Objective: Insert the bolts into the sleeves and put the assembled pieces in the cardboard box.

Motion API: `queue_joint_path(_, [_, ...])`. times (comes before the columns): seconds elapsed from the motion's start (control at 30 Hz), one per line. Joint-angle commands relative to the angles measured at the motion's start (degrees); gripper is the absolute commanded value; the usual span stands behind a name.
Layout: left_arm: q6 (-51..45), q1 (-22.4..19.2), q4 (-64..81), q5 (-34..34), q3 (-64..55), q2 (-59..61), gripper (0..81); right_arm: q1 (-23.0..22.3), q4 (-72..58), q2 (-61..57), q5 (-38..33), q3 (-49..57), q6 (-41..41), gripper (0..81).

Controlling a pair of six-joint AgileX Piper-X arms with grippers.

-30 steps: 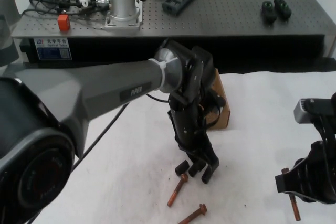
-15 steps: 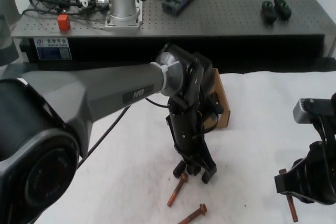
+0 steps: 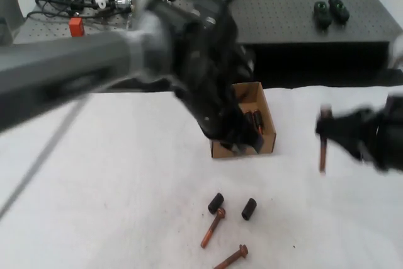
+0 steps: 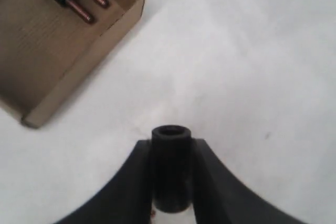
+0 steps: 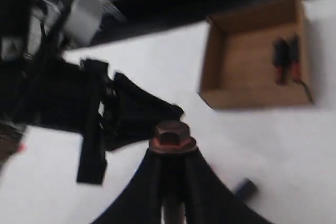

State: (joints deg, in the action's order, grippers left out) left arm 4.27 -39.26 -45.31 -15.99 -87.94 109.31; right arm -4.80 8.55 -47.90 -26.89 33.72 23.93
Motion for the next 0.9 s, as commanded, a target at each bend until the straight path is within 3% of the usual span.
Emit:
queue_joint_path(0.0, [-9.0,-0.4,29.1,-12.0,25.6,-19.4,0.6,-0.2,-9.4,0.1,-3.7,-0.3,5.5,2.0])
queue_joint_path(0.1, [-13.3,-1.1,47.1,-21.0,37.0,-26.8,0.6,-3.2,-20.4,-1.6,-6.5,-0.4,11.7,2.0])
queue_joint_path(0.23, [-19.7,-1.5,63.8,-24.6,44.7,-33.0,0.6,-7.5,-26.6,-4.0,-7.1,-0.3,15.1,2.0])
queue_joint_path(0.87, [-21.0,-1.5,65.2,-24.5,45.3,-35.7,0.6,-8.3,-18.8,-4.3,-8.2,-0.3,9.9,2.0])
